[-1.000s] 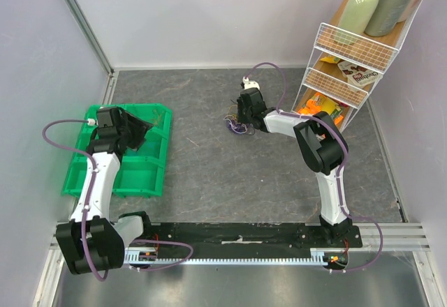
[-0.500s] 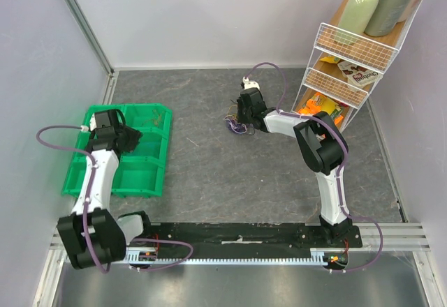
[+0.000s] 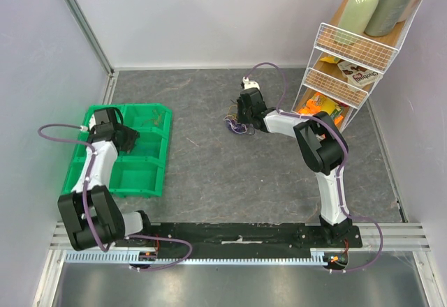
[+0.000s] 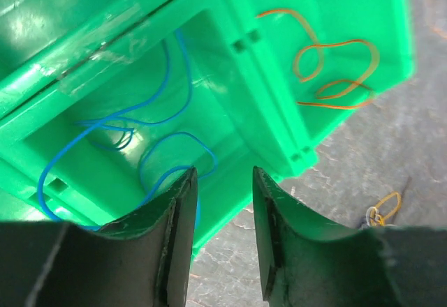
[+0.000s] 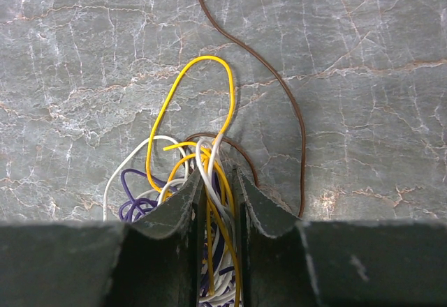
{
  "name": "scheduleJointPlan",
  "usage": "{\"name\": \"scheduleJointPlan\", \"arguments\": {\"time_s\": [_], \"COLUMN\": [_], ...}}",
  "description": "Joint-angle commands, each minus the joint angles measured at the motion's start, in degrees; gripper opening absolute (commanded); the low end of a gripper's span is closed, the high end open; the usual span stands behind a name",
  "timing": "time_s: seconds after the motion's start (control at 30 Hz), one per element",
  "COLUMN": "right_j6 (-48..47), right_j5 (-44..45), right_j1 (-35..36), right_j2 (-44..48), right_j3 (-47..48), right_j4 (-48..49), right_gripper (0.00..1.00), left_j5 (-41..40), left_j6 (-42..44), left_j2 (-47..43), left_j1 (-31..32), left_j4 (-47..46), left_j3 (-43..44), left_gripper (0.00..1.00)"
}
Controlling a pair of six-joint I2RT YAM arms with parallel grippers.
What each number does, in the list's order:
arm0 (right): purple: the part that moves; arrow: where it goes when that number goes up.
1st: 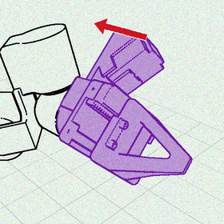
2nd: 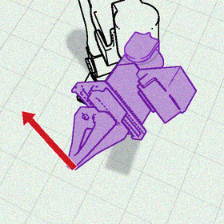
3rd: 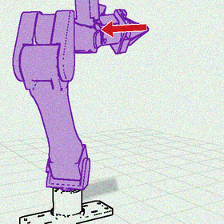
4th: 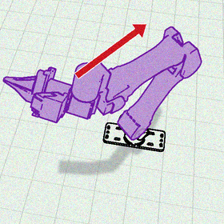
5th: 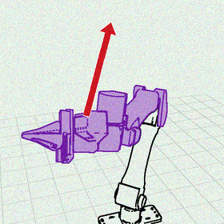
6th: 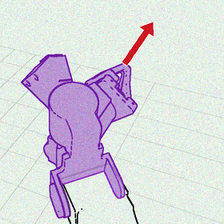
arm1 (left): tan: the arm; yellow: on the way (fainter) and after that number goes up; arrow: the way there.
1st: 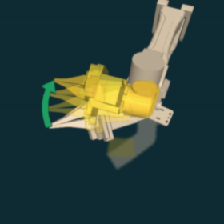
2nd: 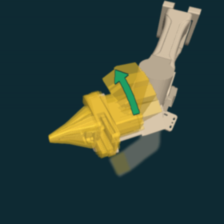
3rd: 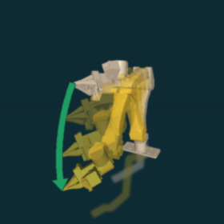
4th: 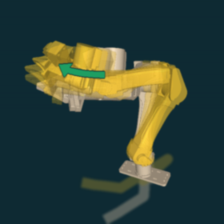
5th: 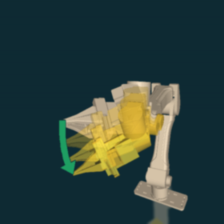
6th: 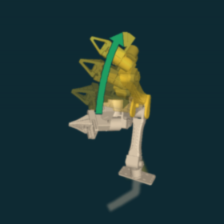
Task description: Untangle the cables
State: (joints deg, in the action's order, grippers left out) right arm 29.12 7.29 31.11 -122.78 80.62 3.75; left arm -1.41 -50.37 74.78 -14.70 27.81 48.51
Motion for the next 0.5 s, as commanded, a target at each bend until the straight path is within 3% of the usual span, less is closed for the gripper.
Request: {"name": "scheduleJointPlan", "arguments": {"time_s": [0.0, 0.1, 0.17, 0.3, 0.4, 0.47], "right_j6": [0.32, -0.47, -1.00, -2.05, -2.49, -2.32], "right_j5": [-1.84, -2.80, -3.33, -5.70, -8.68, -10.71], "right_j1": [0.18, 0.26, 0.44, 0.88, 1.49, 2.02], "right_j2": [-1.23, -0.97, -0.53, 1.75, 5.35, 7.64], "right_j3": [1.73, 1.47, 0.95, -1.77, -6.33, -9.15], "right_j4": [-1.11, -1.20, -1.11, 0.90, 5.81, 9.33], "right_gripper": [0.28, 0.31, 0.34, 0.40, 0.41, 0.41], "left_j5": [3.75, 13.76, 20.36, 21.01, 20.66, 22.84], "left_j6": [6.33, 8.53, 8.71, 10.28, 10.56, 9.07], "left_j2": [-6.57, -11.13, -15.70, -20.56, -16.62, -11.97], "left_j1": [0.20, 0.37, 1.33, 10.37, 21.34, 27.32], "left_j4": [-2.32, -4.51, -10.82, -16.48, -18.22, -22.34], "left_j3": [3.08, 1.16, -3.14, -5.80, -4.22, -3.86], "left_gripper": [0.51, 0.70, 0.93, 0.95, 0.93, 0.87]}}
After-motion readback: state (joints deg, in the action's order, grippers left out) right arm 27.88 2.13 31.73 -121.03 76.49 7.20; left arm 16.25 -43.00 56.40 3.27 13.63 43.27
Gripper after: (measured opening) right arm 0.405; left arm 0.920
